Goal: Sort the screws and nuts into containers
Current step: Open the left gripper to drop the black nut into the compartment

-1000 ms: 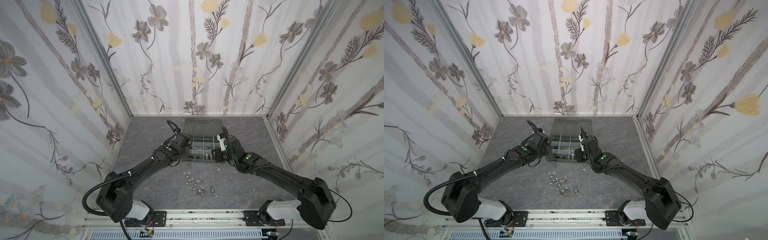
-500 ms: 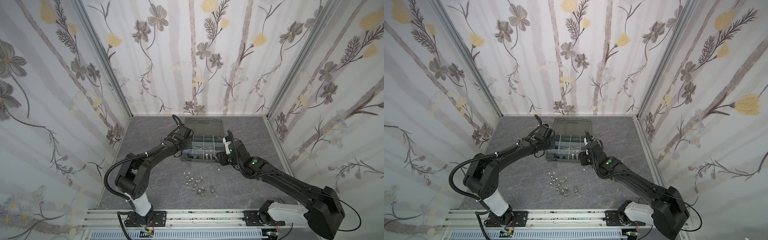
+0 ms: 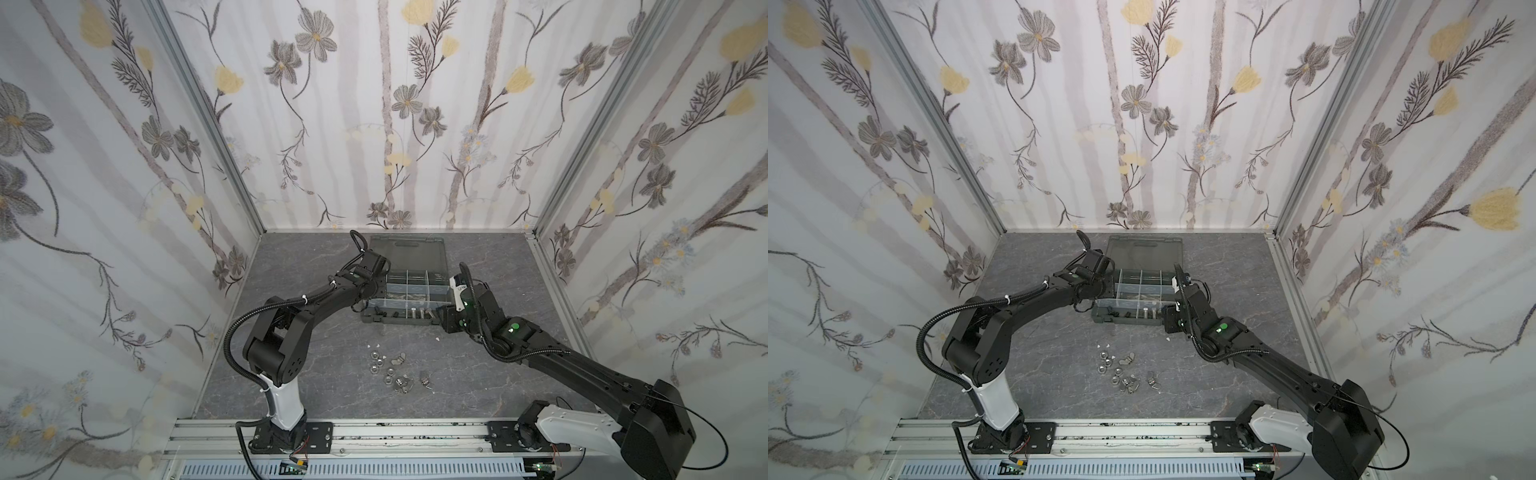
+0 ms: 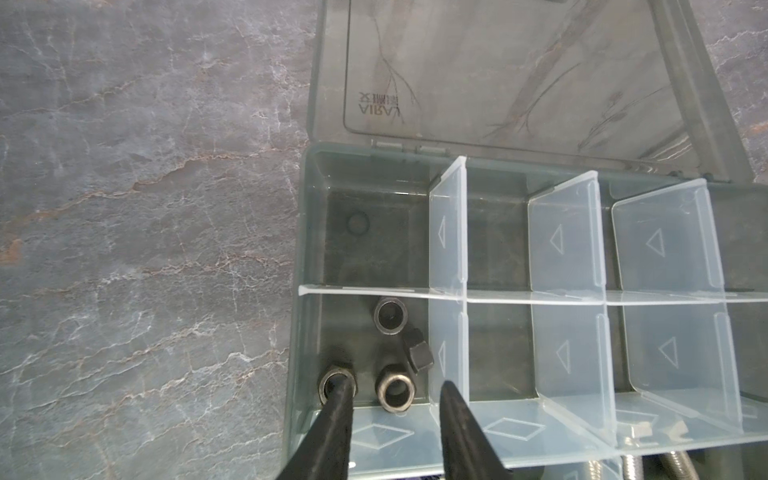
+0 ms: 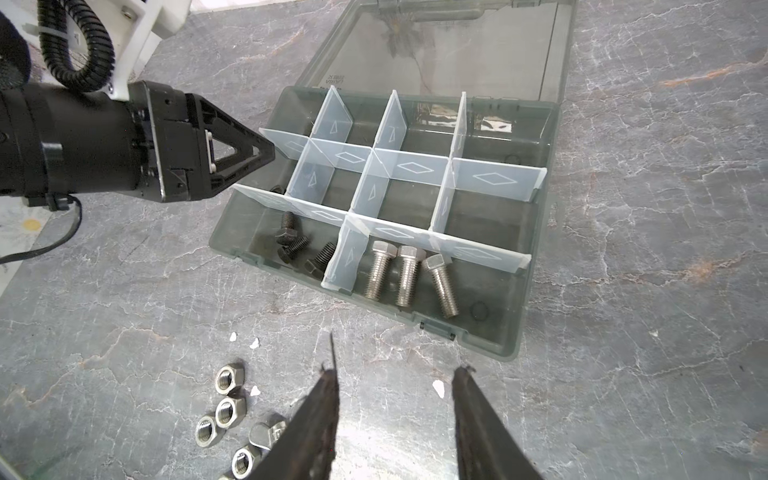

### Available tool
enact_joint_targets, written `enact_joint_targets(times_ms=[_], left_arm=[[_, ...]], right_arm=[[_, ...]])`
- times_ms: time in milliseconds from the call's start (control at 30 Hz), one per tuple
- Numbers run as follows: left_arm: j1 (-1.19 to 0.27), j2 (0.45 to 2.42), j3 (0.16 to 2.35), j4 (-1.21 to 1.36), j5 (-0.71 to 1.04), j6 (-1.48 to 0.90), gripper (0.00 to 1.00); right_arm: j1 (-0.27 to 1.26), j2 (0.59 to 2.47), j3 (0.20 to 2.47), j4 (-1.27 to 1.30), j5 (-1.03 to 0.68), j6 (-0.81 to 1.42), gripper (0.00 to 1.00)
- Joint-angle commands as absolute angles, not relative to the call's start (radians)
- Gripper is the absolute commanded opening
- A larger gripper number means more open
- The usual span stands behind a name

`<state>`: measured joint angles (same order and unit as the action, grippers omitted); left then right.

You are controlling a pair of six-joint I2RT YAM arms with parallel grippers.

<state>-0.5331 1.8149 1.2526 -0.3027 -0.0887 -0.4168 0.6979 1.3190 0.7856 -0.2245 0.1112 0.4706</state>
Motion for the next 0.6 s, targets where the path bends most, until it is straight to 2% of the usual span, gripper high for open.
enact_joint_targets(times_ms=[0,567], left_arm=[[-0.532,1.806,1.249,-0.284,-0.092,-0.422,0.41],[-0.532,1.571,1.11,-0.26,-0.115,-0.484,0.47]], right_arm=[[0.696,1.31,0.777,-0.206,0.127,0.484,0.46],[0.694,1.27,0.726,-0.212,0.123,0.495,0.46]])
